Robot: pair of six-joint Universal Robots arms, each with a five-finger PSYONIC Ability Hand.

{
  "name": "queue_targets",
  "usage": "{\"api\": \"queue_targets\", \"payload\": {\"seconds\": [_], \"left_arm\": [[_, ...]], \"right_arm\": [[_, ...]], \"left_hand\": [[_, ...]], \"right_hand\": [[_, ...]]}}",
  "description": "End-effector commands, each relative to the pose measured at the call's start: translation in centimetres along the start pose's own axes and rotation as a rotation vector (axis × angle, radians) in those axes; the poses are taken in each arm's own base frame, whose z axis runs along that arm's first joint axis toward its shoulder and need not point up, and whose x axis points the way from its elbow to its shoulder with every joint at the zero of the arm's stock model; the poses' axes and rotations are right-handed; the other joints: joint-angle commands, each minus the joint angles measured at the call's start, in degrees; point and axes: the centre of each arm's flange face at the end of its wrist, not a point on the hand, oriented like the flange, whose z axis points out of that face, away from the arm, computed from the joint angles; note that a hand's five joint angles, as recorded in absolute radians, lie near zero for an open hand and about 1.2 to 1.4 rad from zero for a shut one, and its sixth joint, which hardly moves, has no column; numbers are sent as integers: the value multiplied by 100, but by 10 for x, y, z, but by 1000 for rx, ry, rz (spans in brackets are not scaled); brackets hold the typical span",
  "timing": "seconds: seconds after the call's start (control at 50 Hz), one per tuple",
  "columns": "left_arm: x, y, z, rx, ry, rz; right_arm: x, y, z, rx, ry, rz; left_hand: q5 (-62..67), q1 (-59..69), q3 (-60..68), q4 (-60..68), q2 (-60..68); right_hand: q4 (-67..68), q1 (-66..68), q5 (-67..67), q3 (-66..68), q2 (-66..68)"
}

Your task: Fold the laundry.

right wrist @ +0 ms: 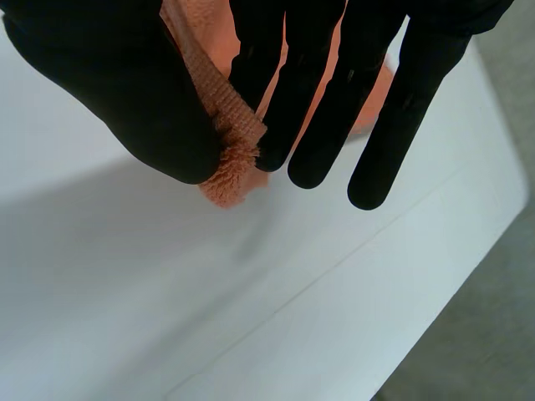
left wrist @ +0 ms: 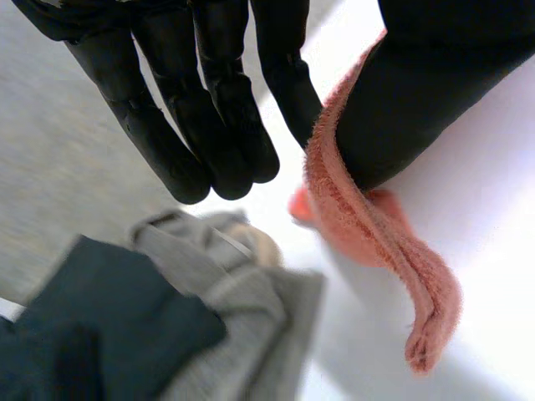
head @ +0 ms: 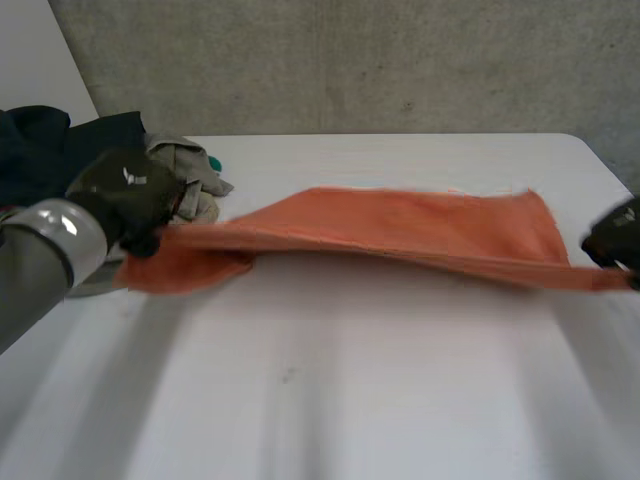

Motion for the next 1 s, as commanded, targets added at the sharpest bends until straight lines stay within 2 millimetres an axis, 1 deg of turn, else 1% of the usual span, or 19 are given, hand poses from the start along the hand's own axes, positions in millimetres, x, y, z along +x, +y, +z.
{"api": "queue_targets", "payload": {"seconds": [0.02,0.06,0.14,0.22,0.24,0.3,0.32,0.38,0.4,0.46,0.48,0.54,0.64,0.78,0.86,0.88,0.94,0.96,1.0], "left_arm": [[19,18,-17,-122,179,100],[20,19,-11,-116,185,113],[17,15,19,-76,138,140],[15,-5,51,15,76,171],[11,-18,65,68,39,181],[-3,-45,84,173,-51,191],[-18,-65,95,247,-133,190],[-44,-98,101,371,-268,170],[-64,-121,100,462,-368,144],[-100,-155,84,619,-538,69],[-118,-169,75,710,-621,2],[-144,-183,62,852,-725,-106],[-152,-176,66,900,-722,-154],[-139,-137,97,803,-600,-145],[-125,-106,118,710,-525,-155],[-116,-90,128,662,-490,-164],[-100,-65,140,588,-436,-166],[-87,-49,148,537,-396,-172],[-73,-31,155,486,-354,-176]], "right_arm": [[-17,20,-1,3,-30,-46],[-19,20,4,9,-38,-41],[-16,12,23,42,-11,-17],[-2,-5,43,104,66,21],[6,-17,50,145,114,32],[28,-41,55,237,223,55],[49,-61,53,321,325,82],[87,-90,40,481,508,146],[113,-108,25,609,634,197],[141,-125,5,792,768,288],[156,-136,-13,926,851,335],[169,-146,-41,1102,939,378],[157,-142,-42,1116,919,377],[122,-135,-15,1056,767,371],[101,-128,11,981,677,388],[89,-124,23,940,635,390],[71,-115,43,867,569,386],[59,-108,58,817,527,380],[44,-99,73,766,481,376]], "left_hand": [[1368,1322,1202,1162,1155],[1368,1322,1202,1162,1155],[1368,1322,1202,1162,1155],[1368,1322,1202,1162,1155],[1368,1322,1202,1162,1155],[1368,1322,1202,1162,1155],[1368,1322,1202,1162,1155],[1368,1322,1202,1162,1155],[1368,1322,1202,1162,1155],[1368,1322,1202,1162,1155],[1368,1322,1202,1162,1155],[1368,1322,1202,1162,1155],[1368,1322,1202,1162,1155],[1368,1322,1202,1162,1155],[1368,1322,1202,1162,1155],[1368,1322,1202,1162,1155],[1368,1322,1202,1162,1155],[1368,1322,1202,1162,1155],[1368,1322,1202,1162,1155]], "right_hand": [[1162,1626,1329,1200,1256],[1162,1626,1329,1200,1256],[1162,1626,1329,1200,1256],[1162,1626,1329,1200,1256],[1162,1626,1329,1200,1256],[1162,1626,1329,1200,1256],[1162,1626,1329,1200,1256],[1162,1626,1329,1200,1256],[1162,1626,1329,1200,1256],[1162,1626,1329,1200,1256],[1162,1626,1329,1200,1256],[1162,1626,1329,1200,1256],[1162,1626,1329,1200,1256],[1162,1626,1329,1200,1256],[1162,1626,1329,1200,1256],[1162,1626,1329,1200,1256],[1162,1626,1329,1200,1256],[1162,1626,1329,1200,1256],[1162,1626,1329,1200,1256]]}}
